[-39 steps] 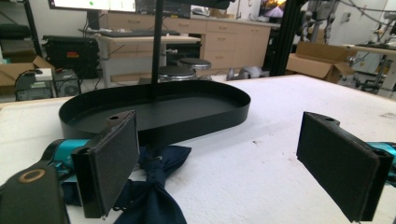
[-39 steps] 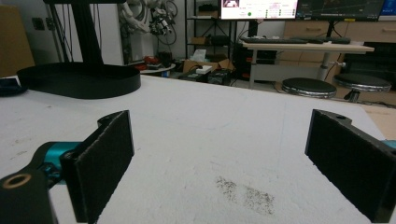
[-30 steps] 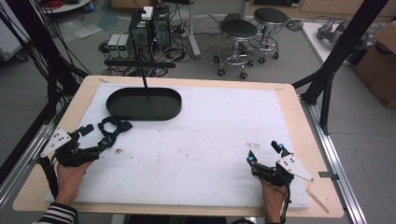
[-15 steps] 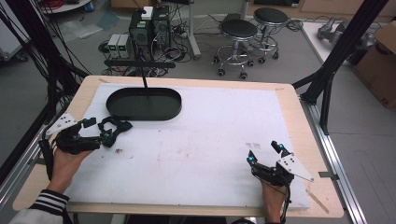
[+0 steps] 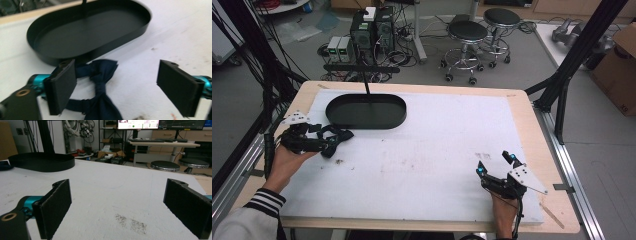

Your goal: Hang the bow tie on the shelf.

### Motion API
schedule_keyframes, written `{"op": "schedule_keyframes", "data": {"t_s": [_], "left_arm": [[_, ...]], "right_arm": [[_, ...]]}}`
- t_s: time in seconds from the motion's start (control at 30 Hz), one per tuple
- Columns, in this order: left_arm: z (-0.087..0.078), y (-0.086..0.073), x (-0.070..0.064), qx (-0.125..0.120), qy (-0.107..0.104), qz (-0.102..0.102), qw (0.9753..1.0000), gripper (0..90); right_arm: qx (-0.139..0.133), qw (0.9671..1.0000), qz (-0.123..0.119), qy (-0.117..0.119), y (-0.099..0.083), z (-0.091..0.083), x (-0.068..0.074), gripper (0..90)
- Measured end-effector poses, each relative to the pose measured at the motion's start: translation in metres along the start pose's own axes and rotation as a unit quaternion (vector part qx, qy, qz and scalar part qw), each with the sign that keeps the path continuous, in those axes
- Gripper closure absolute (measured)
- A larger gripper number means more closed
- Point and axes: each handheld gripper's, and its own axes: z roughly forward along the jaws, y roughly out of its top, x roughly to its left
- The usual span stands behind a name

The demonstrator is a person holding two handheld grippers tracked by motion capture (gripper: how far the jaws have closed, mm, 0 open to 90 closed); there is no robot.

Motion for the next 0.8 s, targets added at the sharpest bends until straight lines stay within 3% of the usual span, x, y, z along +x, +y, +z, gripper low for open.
{"op": "schedule_keyframes", "data": {"t_s": [0.23, 0.33, 0.53, 0.57, 0.63, 0.7, 0.8], "left_arm": [[0.009, 0.008, 0.001, 0.036, 0.008, 0.002, 0.9993, 20.2], [0.017, 0.009, 0.003, 0.072, 0.001, -0.004, 0.9974, 21.7], [0.026, 0.01, 0.005, 0.091, 0.003, -0.01, 0.9958, 25.9], [0.03, 0.011, 0.005, 0.106, 0.004, -0.009, 0.9943, 25.9], [0.033, 0.012, 0.006, 0.112, -0.001, -0.015, 0.9936, 26.5], [0.037, 0.014, 0.006, 0.138, 0.005, -0.005, 0.9904, 27.4], [0.04, 0.017, 0.006, 0.15, 0.003, 0.0, 0.9887, 27.6]], "right_arm": [[-0.001, 1.0, 0.001, 0.0, 0.0, 0.0, 0.0, 6.9], [-0.001, 1.0, 0.003, 0.0, 0.0, 0.0, 0.0, 6.9], [-0.002, 1.0, 0.007, 0.0, 0.0, 0.0, -0.001, 6.9], [-0.001, 1.0, 0.007, 0.0, 0.0, -0.001, -0.001, 6.9], [-0.002, 1.0, 0.007, 0.0, 0.0, 0.0, -0.001, 6.9], [-0.003, 1.0, 0.007, 0.0, 0.0, 0.0, -0.001, 6.9], [-0.002, 1.0, 0.009, 0.001, 0.0, -0.001, -0.001, 6.9]]}}
